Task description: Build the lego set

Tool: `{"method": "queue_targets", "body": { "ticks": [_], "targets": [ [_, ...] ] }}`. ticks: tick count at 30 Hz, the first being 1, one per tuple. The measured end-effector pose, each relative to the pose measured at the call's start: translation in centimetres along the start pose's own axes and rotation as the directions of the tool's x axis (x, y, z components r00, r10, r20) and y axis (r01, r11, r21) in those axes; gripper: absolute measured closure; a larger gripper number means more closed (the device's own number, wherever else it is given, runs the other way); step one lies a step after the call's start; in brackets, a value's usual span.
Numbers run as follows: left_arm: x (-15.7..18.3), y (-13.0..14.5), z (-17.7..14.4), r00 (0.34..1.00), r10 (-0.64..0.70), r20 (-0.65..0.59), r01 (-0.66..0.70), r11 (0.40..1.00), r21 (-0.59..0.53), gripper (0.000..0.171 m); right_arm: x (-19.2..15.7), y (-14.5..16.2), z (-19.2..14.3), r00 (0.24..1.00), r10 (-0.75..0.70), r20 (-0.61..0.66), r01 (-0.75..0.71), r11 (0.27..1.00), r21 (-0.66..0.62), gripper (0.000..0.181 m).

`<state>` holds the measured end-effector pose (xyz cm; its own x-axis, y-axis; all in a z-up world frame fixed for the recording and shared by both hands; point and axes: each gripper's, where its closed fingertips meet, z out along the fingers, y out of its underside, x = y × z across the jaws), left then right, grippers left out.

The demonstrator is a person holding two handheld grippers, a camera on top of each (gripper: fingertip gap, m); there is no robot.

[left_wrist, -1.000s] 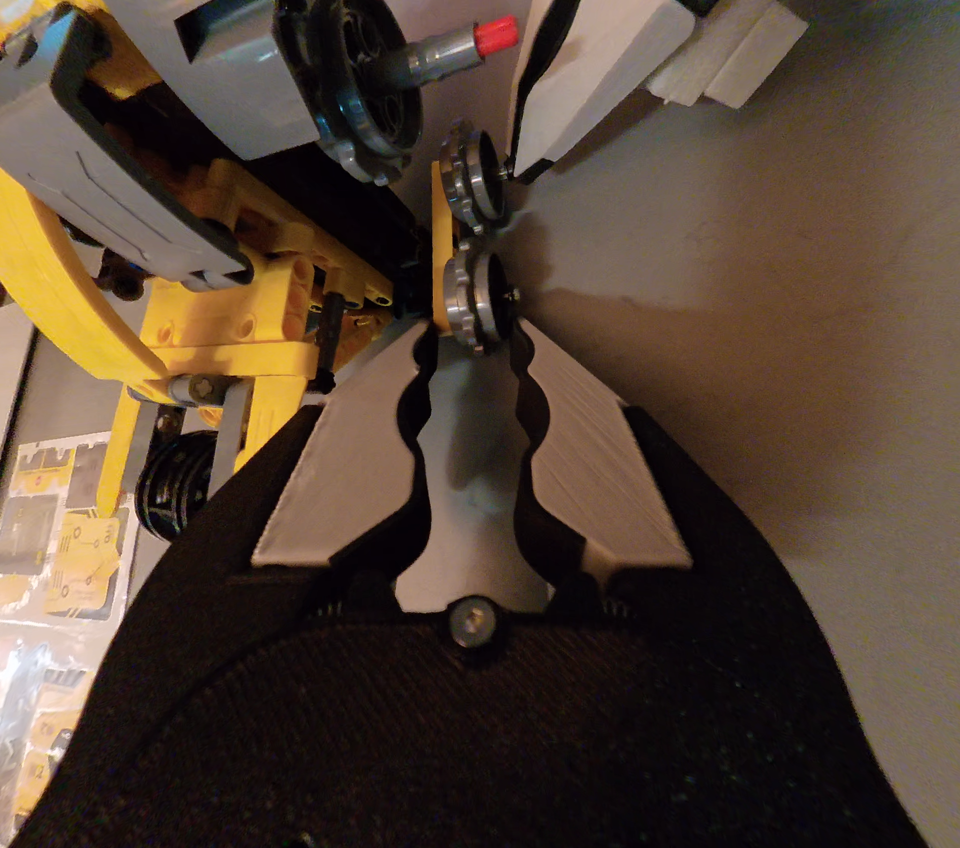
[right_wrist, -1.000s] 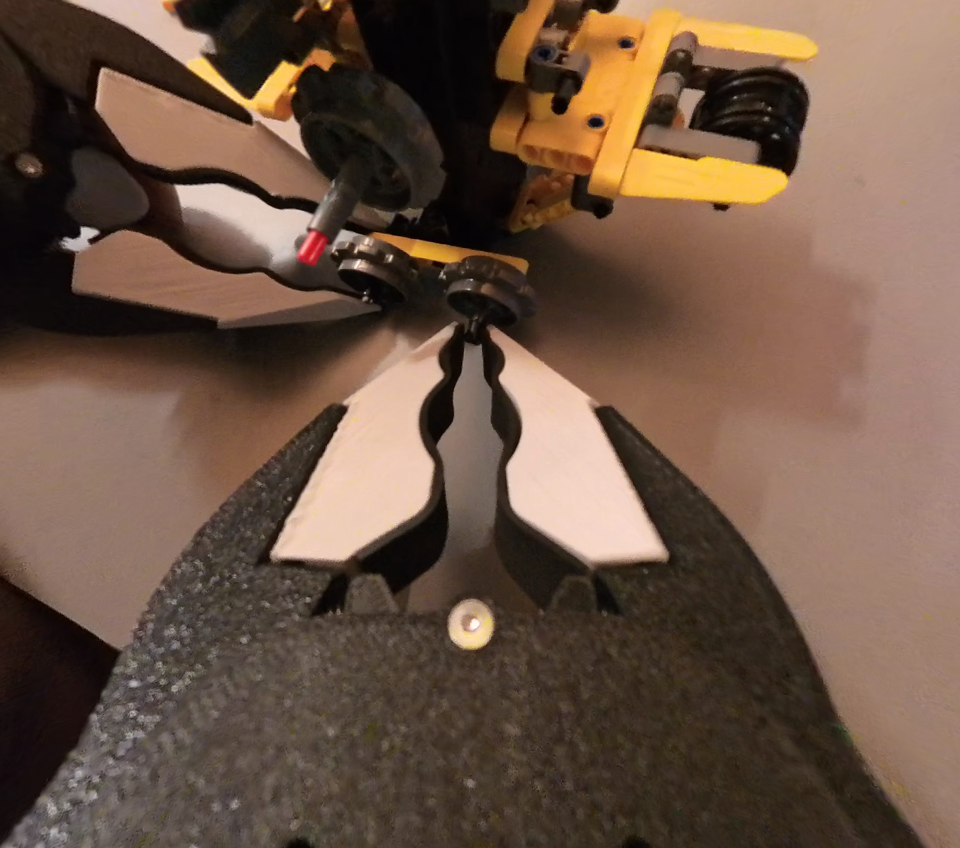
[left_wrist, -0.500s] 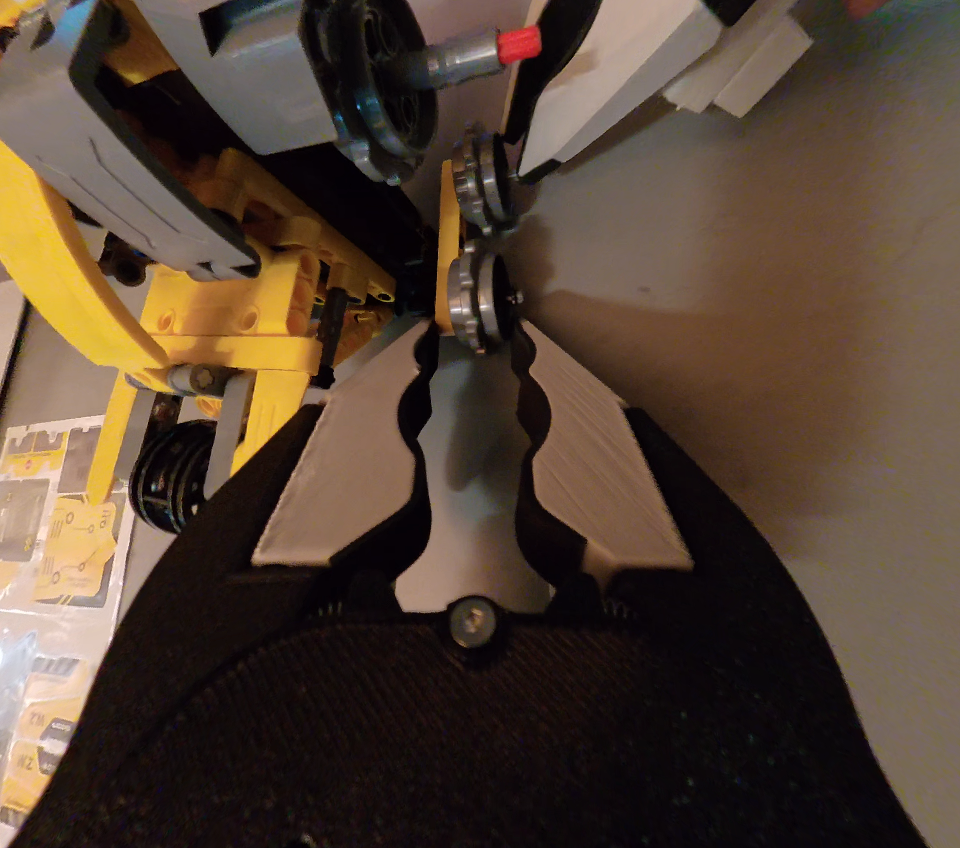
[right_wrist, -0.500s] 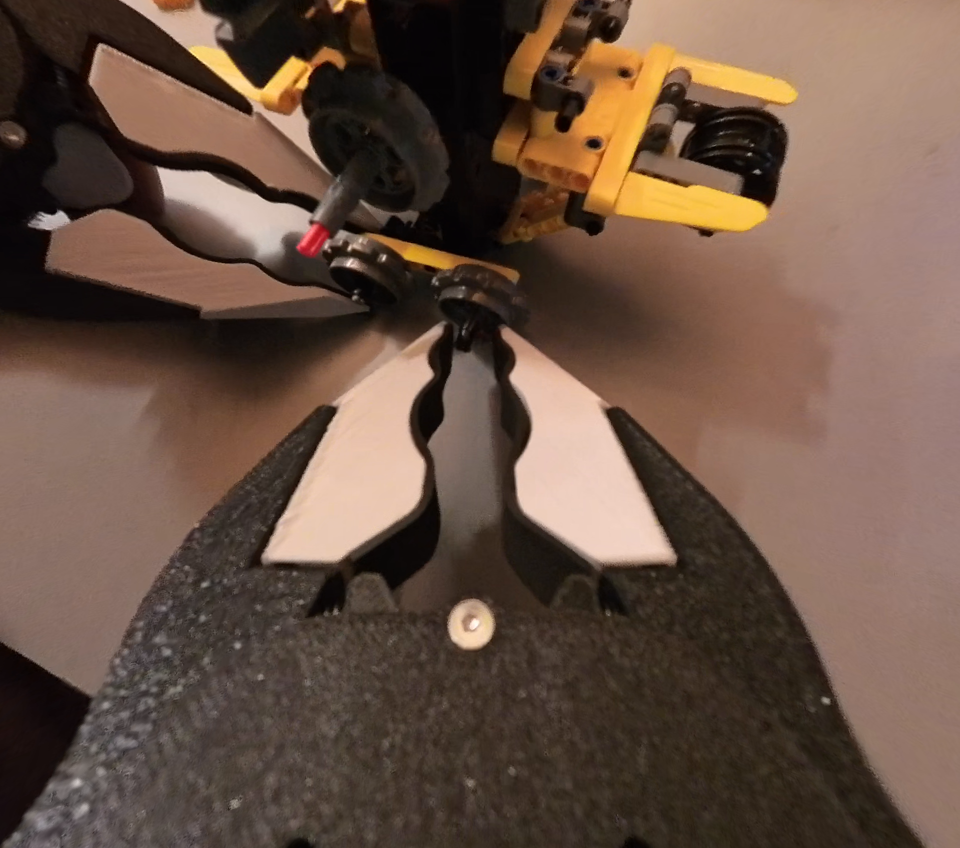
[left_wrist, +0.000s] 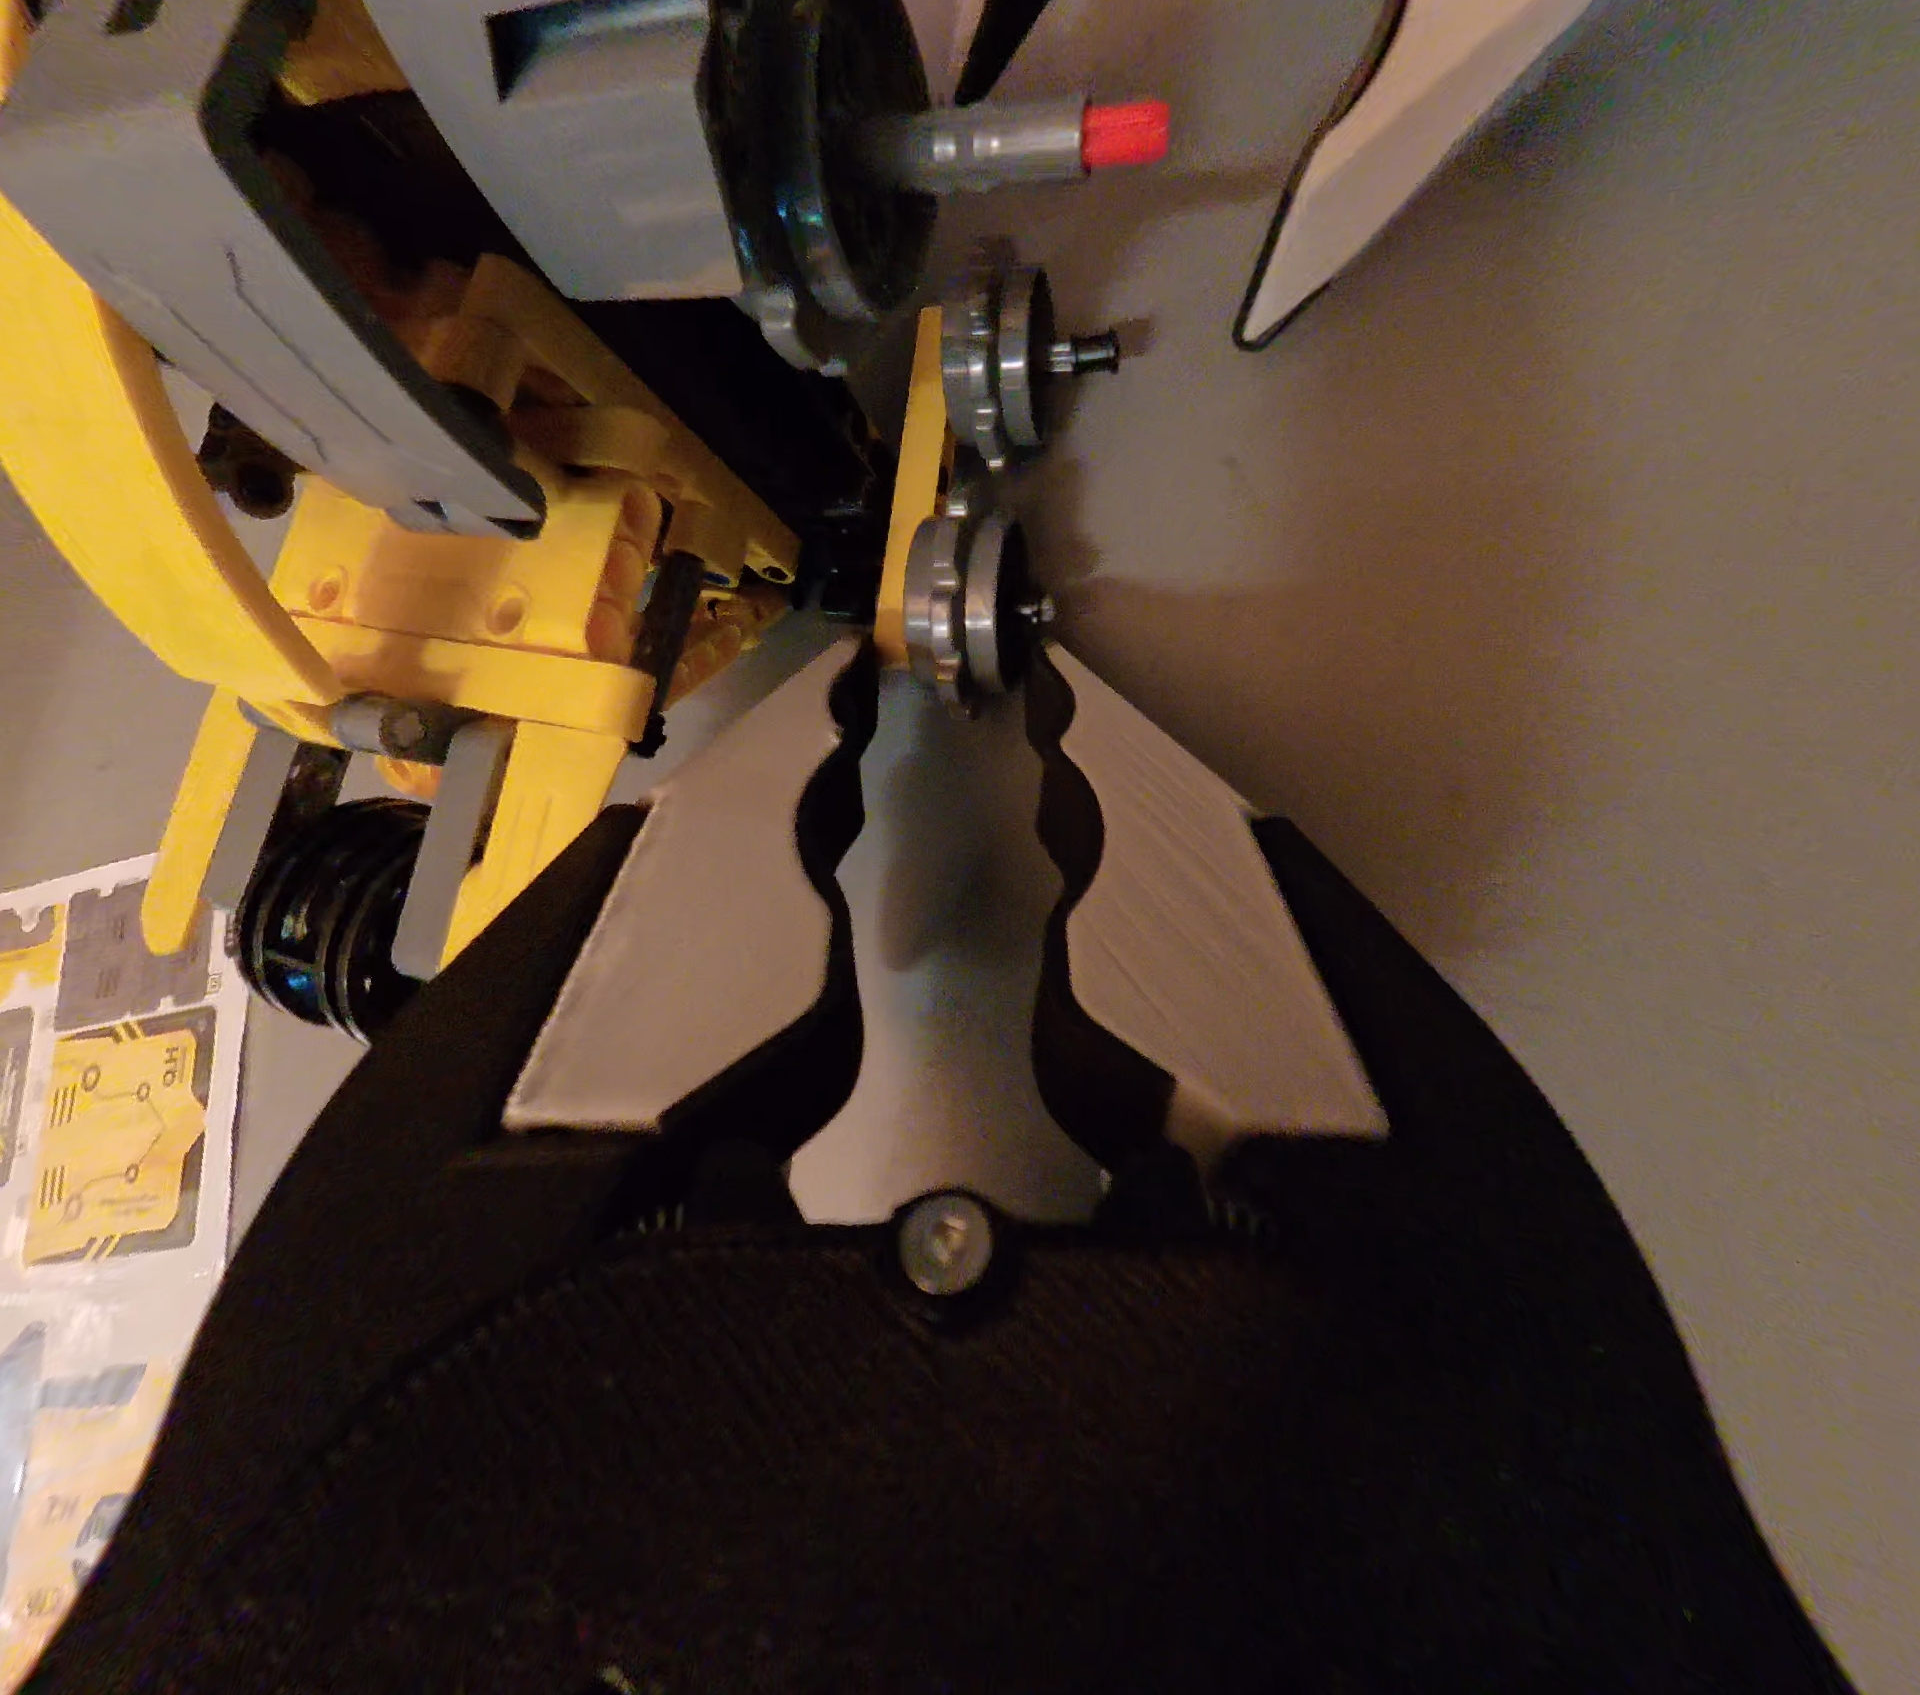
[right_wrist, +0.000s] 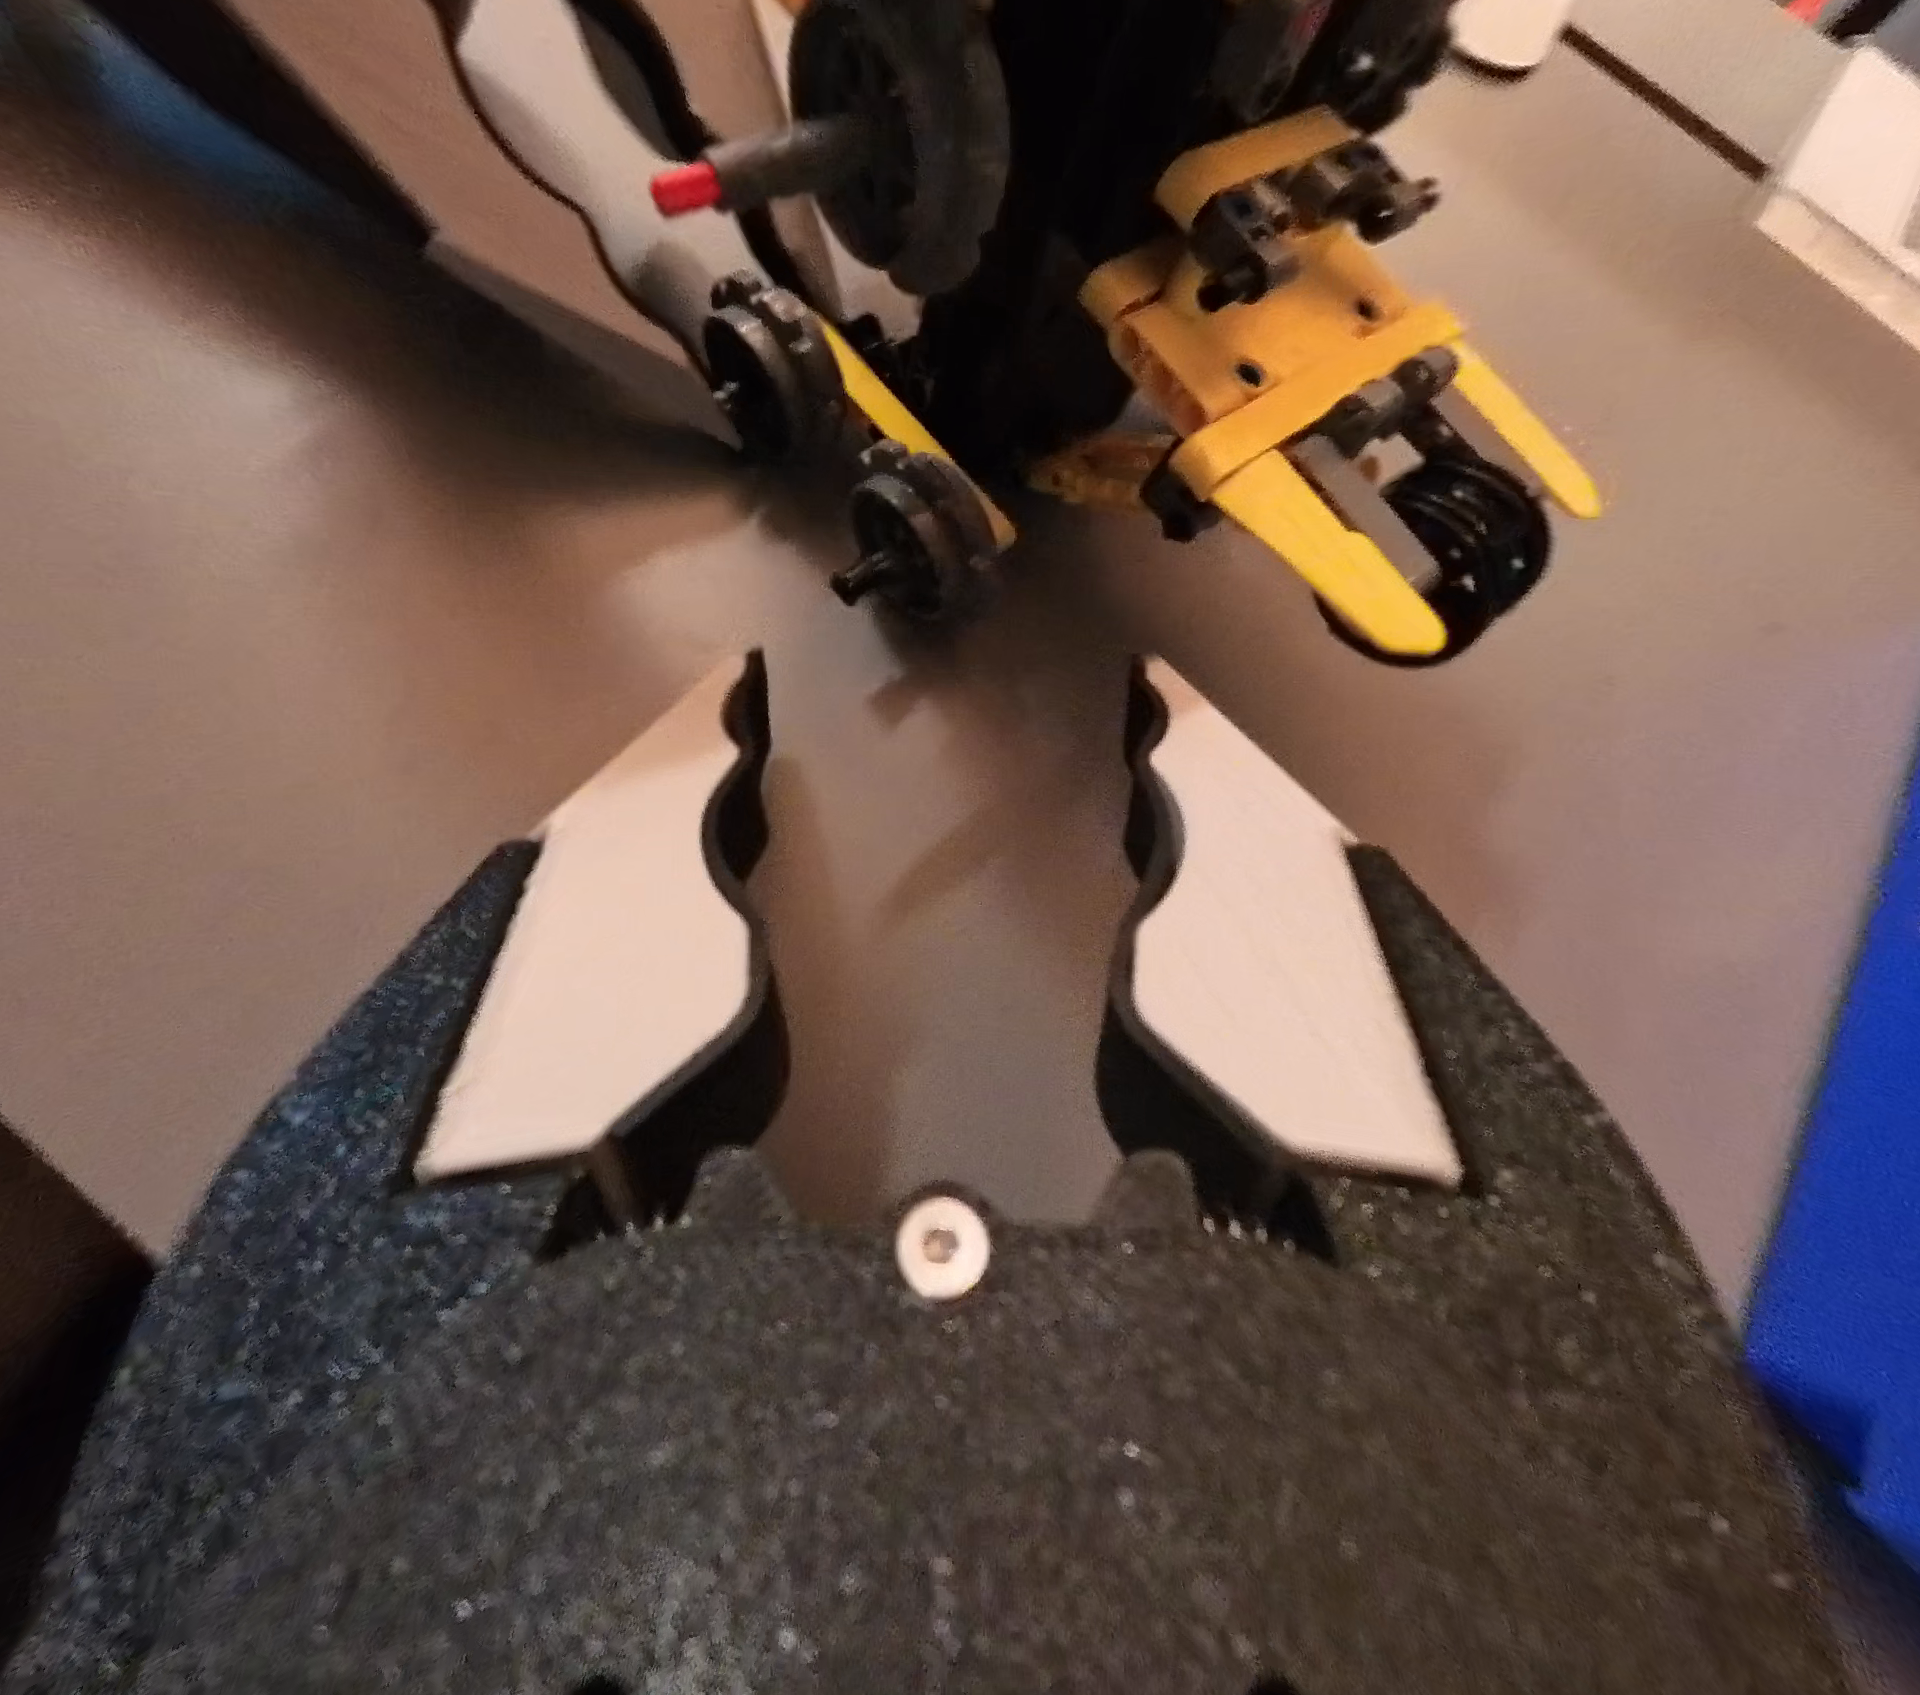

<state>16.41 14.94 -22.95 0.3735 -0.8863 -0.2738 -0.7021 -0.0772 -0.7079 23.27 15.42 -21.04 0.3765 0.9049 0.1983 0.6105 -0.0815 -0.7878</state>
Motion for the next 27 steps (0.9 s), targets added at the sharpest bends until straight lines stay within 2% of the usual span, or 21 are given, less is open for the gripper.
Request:
{"method": "queue_targets", "body": {
  "ticks": [4,8,10,13,22,27],
  "targets": [
    [0.8,0.7,-1.0,0.997,0.015,-0.071,-0.012,0.999,0.029,0.146,-2.1,-0.7,0.3,0.98,-0.004,0.199,-0.001,1.0,0.027,0.119],
    [0.7,0.9,-1.3,0.998,0.007,-0.068,-0.005,1.0,0.025,0.146,-3.4,-2.1,0.7,0.963,-0.035,0.268,0.014,0.997,0.078,0.116],
    [0.8,0.9,-1.3,0.998,0.012,-0.063,-0.01,1.0,0.025,0.146,-3.5,-2.2,1.0,0.969,-0.063,0.241,0.046,0.996,0.076,0.114],
    [0.9,0.8,-1.2,0.998,0.019,-0.063,-0.017,0.999,0.027,0.146,-3.4,-1.9,1.4,0.975,-0.092,0.204,0.082,0.995,0.057,0.121],
    [0.8,0.8,-1.4,0.998,0.021,-0.063,-0.02,0.999,0.028,0.146,-3.0,-1.6,1.5,0.974,-0.108,0.201,0.101,0.994,0.048,0.139],
    [0.8,0.9,-1.4,0.998,0.022,-0.062,-0.02,0.999,0.028,0.146,-2.9,-1.7,1.7,0.972,-0.13,0.194,0.122,0.991,0.051,0.142]
  ]
}}
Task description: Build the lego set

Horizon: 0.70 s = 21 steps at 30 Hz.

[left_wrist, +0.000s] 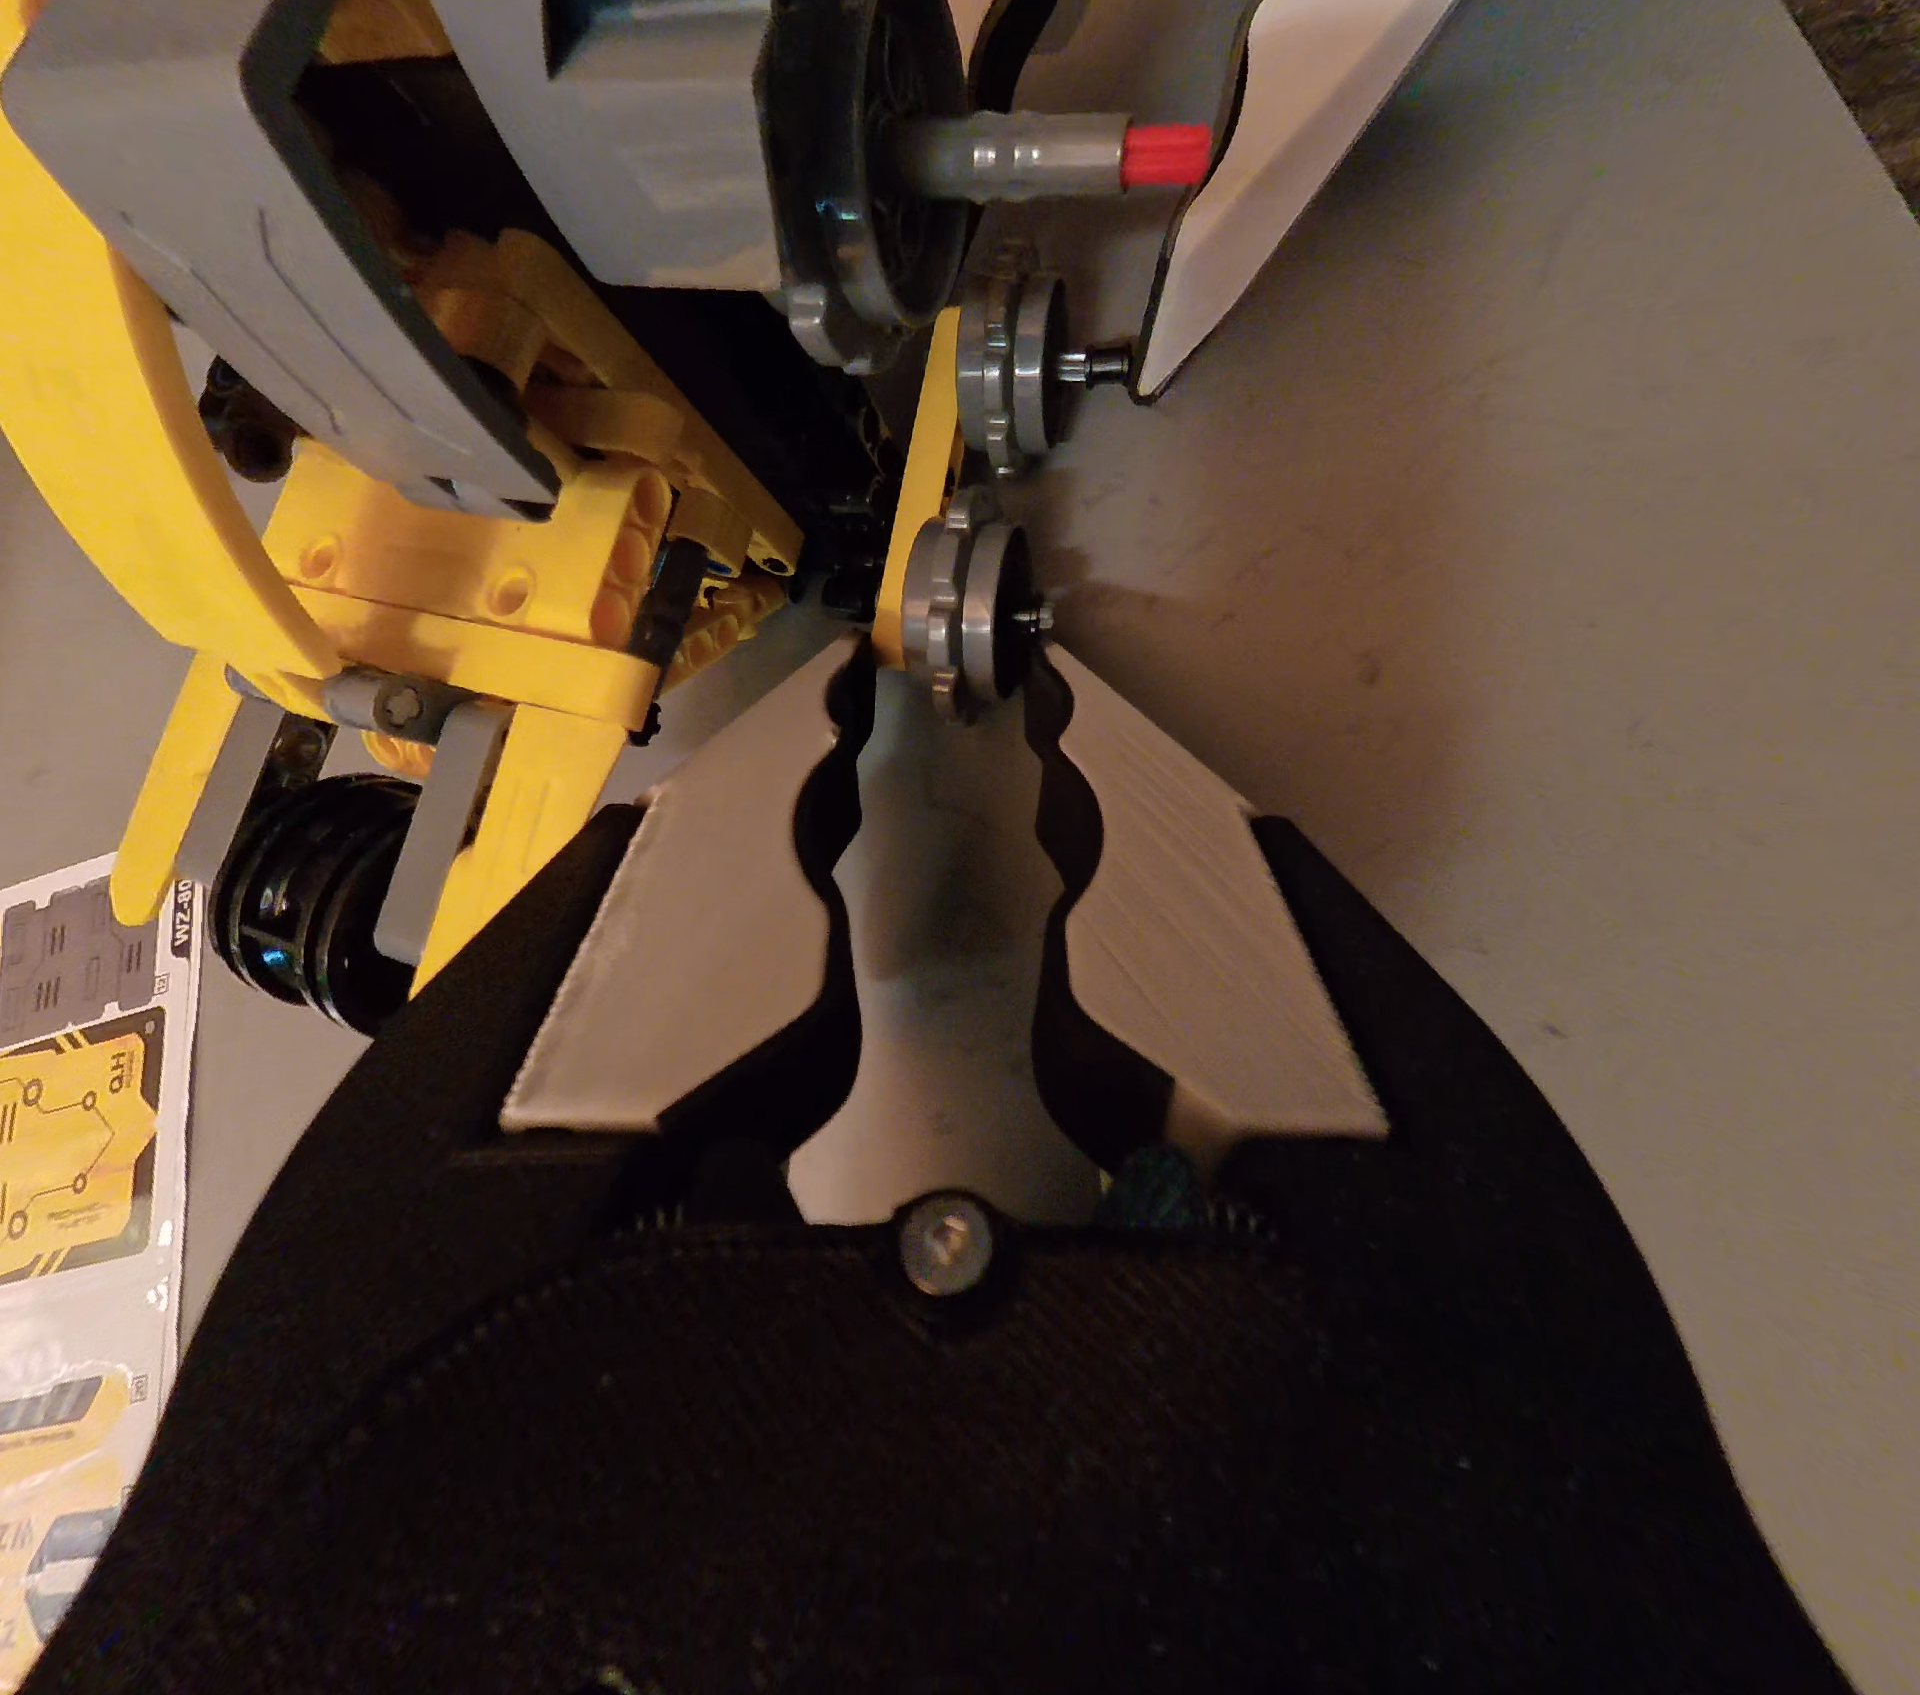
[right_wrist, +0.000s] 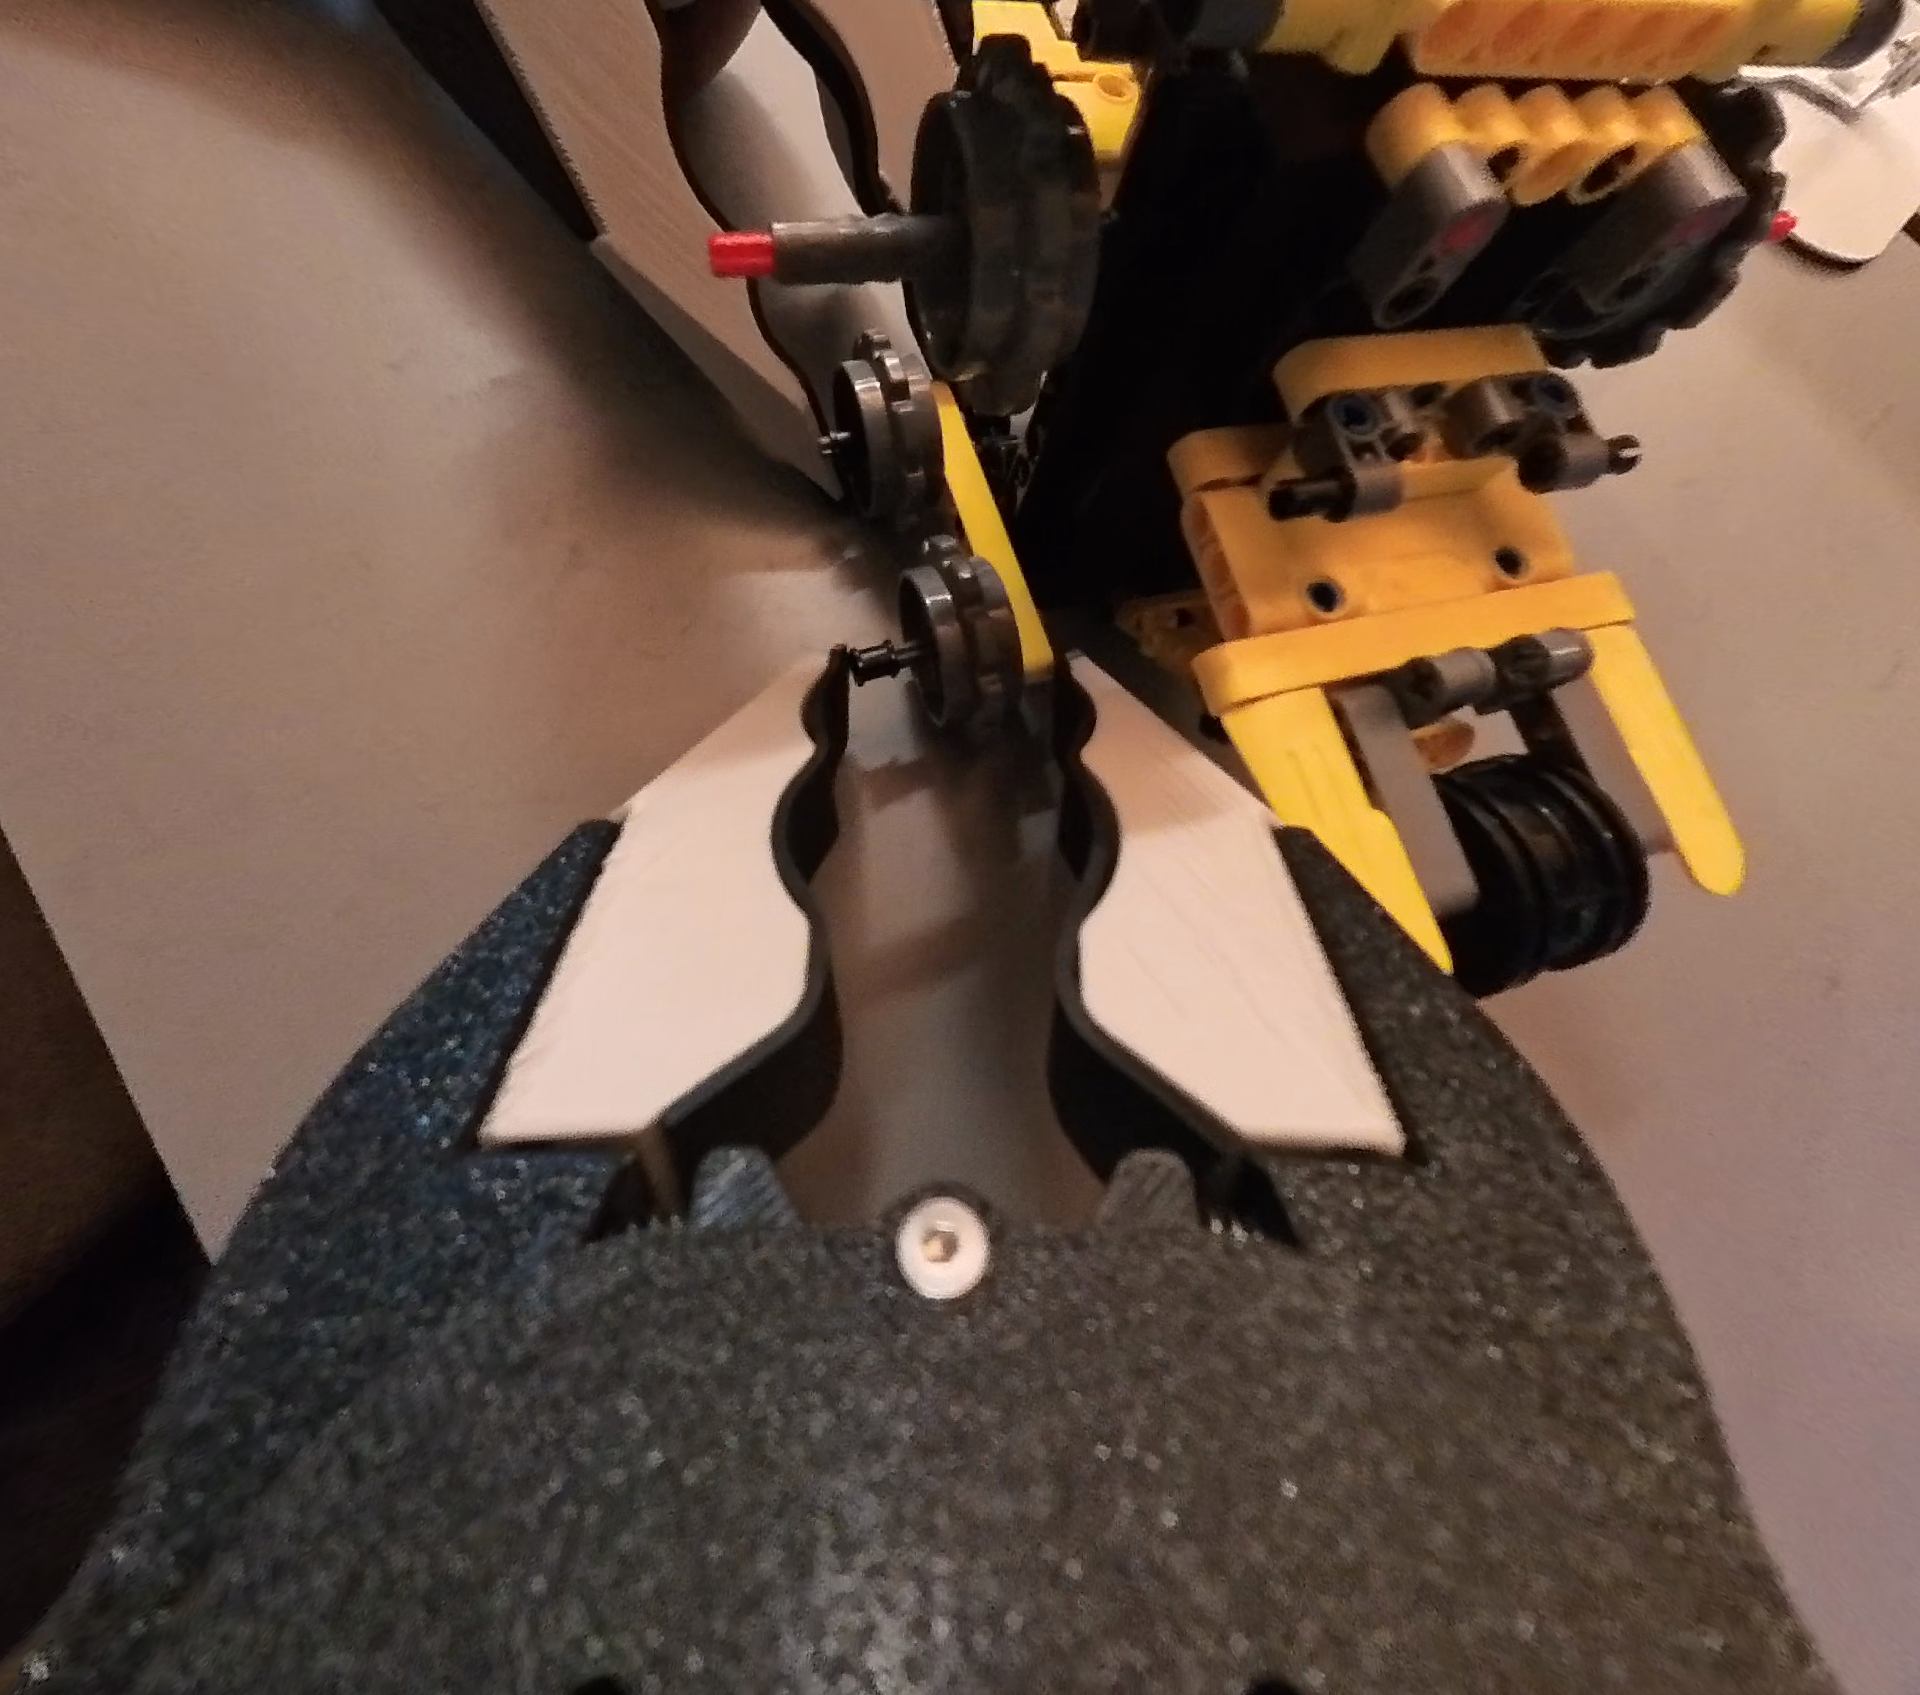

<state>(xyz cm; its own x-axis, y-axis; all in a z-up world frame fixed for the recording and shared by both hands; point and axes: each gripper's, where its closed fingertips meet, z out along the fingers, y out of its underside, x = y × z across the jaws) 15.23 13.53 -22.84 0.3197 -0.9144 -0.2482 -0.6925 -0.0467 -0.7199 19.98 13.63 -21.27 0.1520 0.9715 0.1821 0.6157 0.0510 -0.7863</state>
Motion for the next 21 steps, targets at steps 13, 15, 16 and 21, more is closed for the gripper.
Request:
{"method": "queue_targets", "body": {
  "ticks": [13,15,16,21],
  "targets": [
    [0.01,0.0,-0.14,1.0,0.001,0.002,-0.001,1.0,-0.001,0.147,0.21,0.0,0.05,1.0,0.0,-0.002,0.0,1.0,0.0,0.143],
    [-0.01,0.0,-0.16,1.0,0.0,0.002,0.0,1.0,-0.001,0.147,0.2,0.0,0.06,1.0,0.001,-0.001,-0.001,1.0,0.0,0.143],
    [-0.01,0.01,-0.16,1.0,0.0,0.003,0.0,1.0,-0.001,0.147,0.19,0.0,0.07,1.0,0.001,0.0,-0.001,1.0,-0.001,0.144],
    [-0.02,0.02,-0.2,1.0,0.0,0.004,0.0,1.0,-0.001,0.147,0.15,0.02,0.09,1.0,0.001,0.003,-0.001,1.0,-0.003,0.144]
  ]
}}
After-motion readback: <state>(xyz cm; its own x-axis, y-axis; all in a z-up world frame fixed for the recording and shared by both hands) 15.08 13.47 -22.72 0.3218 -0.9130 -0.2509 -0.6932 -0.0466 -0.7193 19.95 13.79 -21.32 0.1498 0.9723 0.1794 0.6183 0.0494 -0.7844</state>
